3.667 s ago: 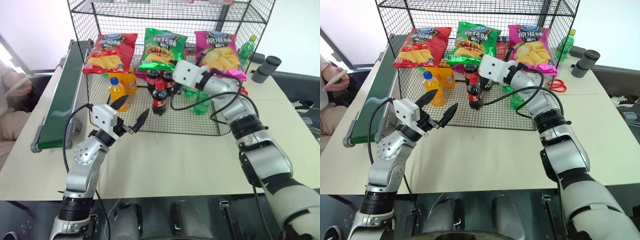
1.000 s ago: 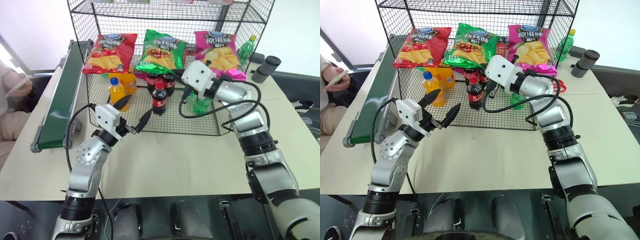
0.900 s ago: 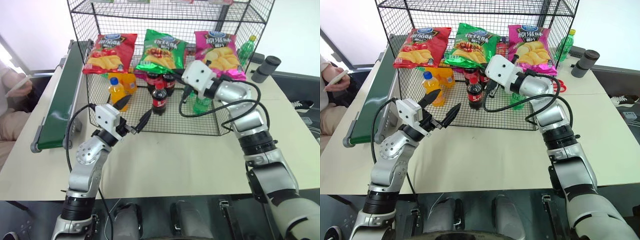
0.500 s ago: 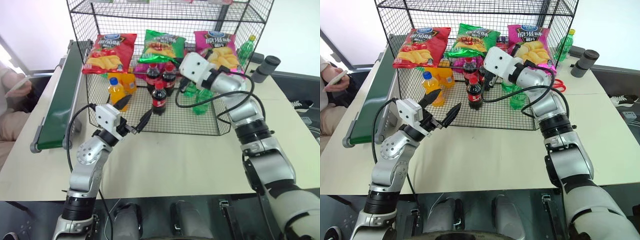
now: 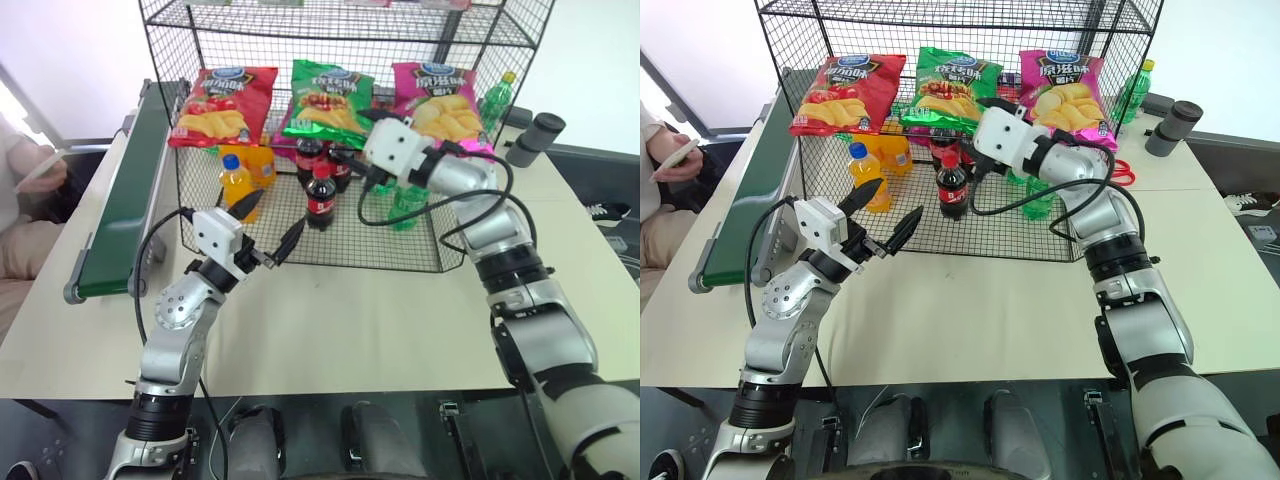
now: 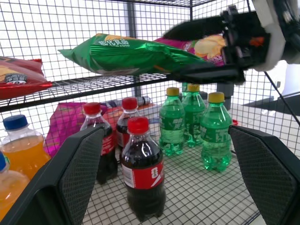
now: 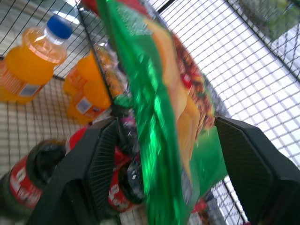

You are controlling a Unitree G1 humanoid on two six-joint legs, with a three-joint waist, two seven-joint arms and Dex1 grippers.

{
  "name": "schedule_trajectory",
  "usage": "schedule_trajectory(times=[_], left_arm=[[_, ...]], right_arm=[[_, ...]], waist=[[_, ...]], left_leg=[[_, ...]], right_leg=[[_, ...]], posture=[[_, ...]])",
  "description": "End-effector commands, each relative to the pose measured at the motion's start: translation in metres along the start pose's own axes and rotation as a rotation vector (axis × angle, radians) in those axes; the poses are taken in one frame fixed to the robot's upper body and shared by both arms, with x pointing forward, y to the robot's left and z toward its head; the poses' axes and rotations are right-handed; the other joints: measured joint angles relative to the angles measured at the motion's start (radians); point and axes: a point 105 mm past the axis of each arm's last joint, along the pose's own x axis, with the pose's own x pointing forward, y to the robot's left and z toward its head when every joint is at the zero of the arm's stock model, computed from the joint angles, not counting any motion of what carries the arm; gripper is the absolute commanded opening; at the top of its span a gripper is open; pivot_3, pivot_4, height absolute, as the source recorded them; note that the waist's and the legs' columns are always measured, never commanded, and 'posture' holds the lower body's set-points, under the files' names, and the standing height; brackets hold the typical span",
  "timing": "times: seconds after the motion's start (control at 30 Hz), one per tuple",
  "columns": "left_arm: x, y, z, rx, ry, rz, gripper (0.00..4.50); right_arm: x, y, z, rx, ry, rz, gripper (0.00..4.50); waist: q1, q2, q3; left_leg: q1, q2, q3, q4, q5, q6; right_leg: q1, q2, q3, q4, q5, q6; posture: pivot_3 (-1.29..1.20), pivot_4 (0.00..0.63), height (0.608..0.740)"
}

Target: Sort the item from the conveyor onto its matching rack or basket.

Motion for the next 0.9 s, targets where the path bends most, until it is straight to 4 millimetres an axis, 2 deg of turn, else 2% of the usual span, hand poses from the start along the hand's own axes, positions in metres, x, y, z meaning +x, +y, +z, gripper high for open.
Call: schedule_trajectory(times=[0.03, 0.1, 0.23, 0.3, 0.37, 0.43, 0.5, 0.63, 0.73, 0.9], left_arm=[[0.003, -0.002, 0.013, 0.028, -0.055, -0.013, 4.5], [0.001, 0.0, 0.013, 0.035, -0.05, -0.011, 4.5], [-0.005, 0.008, 0.011, 0.053, -0.034, -0.01, 4.5], [-0.009, 0.012, 0.009, 0.069, -0.018, -0.021, 4.5], [-0.015, 0.018, 0.006, 0.076, 0.005, -0.028, 4.5], [-0.022, 0.024, 0.002, 0.07, 0.034, -0.039, 4.5], [-0.033, 0.028, -0.004, 0.039, 0.088, -0.082, 4.5], [-0.061, 0.035, -0.014, -0.042, 0.229, -0.163, 4.5], [-0.072, 0.038, -0.013, -0.067, 0.275, -0.198, 4.5], [-0.09, 0.053, -0.007, -0.072, 0.347, -0.194, 4.5]], right_arm=[[-0.01, -0.013, 0.018, -0.015, -0.061, -0.031, 3.48], [-0.022, -0.016, 0.02, -0.005, -0.064, -0.042, 3.48], [-0.05, -0.035, 0.027, 0.026, -0.074, -0.099, 3.48], [-0.067, -0.052, 0.032, 0.093, -0.102, -0.166, 3.48], [-0.083, -0.056, 0.033, 0.188, -0.119, -0.171, 3.48], [-0.098, -0.037, 0.037, 0.33, -0.149, -0.073, 3.48], [-0.115, -0.008, 0.041, 0.431, -0.151, 0.063, 3.48], [-0.154, 0.033, 0.037, 0.58, -0.06, 0.242, 3.48], [-0.172, 0.045, 0.031, 0.632, -0.003, 0.285, 3.48], [-0.206, 0.055, 0.006, 0.678, 0.12, 0.269, 3.48]], waist=[[-0.002, 0.0, 0.0], [-0.001, 0.0, 0.0], [0.002, 0.0, 0.0], [0.003, 0.0, 0.0], [0.003, 0.0, 0.0], [0.004, 0.0, 0.0], [0.006, -0.001, 0.0], [0.003, 0.001, 0.0], [-0.001, 0.001, 0.0], [0.003, -0.001, -0.001]], left_leg=[[0.0, 0.0, 0.0, 0.0, 0.0, 0.0], [0.0, 0.0, -0.001, 0.0, 0.0, 0.0], [0.0, 0.0, 0.0, 0.0, 0.0, 0.0], [0.0, 0.0, 0.0, 0.0, -0.001, 0.003], [0.0, 0.0, -0.001, 0.0, -0.003, 0.005], [0.0, 0.0, -0.001, 0.0, -0.003, 0.005], [0.0, 0.001, -0.001, -0.001, -0.003, 0.005], [0.0, 0.001, -0.002, -0.001, -0.004, 0.006], [0.001, 0.001, -0.002, 0.0, -0.004, 0.007], [0.002, 0.0, -0.003, 0.0, -0.004, 0.007]], right_leg=[[0.0, 0.0, 0.0, 0.0, 0.0, 0.0], [0.0, 0.0, 0.0, 0.0, 0.0, 0.0], [0.0, 0.0, 0.0, 0.0, 0.0, 0.0], [0.0, 0.0, 0.0, 0.0, 0.0, 0.0], [0.0, 0.0, 0.0, 0.0, 0.0, 0.0], [0.0, 0.0, 0.0, 0.0, 0.0, 0.0], [0.0, 0.0, -0.001, -0.001, 0.0, 0.0], [0.001, 0.0, -0.001, -0.002, 0.0, 0.0], [0.001, -0.001, 0.0, -0.002, 0.0, 0.0], [0.004, 0.0, -0.001, -0.002, -0.001, -0.003]], posture=[[0.0, 0.15, 0.74], [0.0, 0.15, 0.74], [0.0, 0.15, 0.74], [0.0, 0.15, 0.74], [0.0, 0.15, 0.74], [0.0, 0.15, 0.74], [0.0, 0.15, 0.74], [0.0, 0.15, 0.74], [0.0, 0.15, 0.74], [0.0, 0.15, 0.74]])
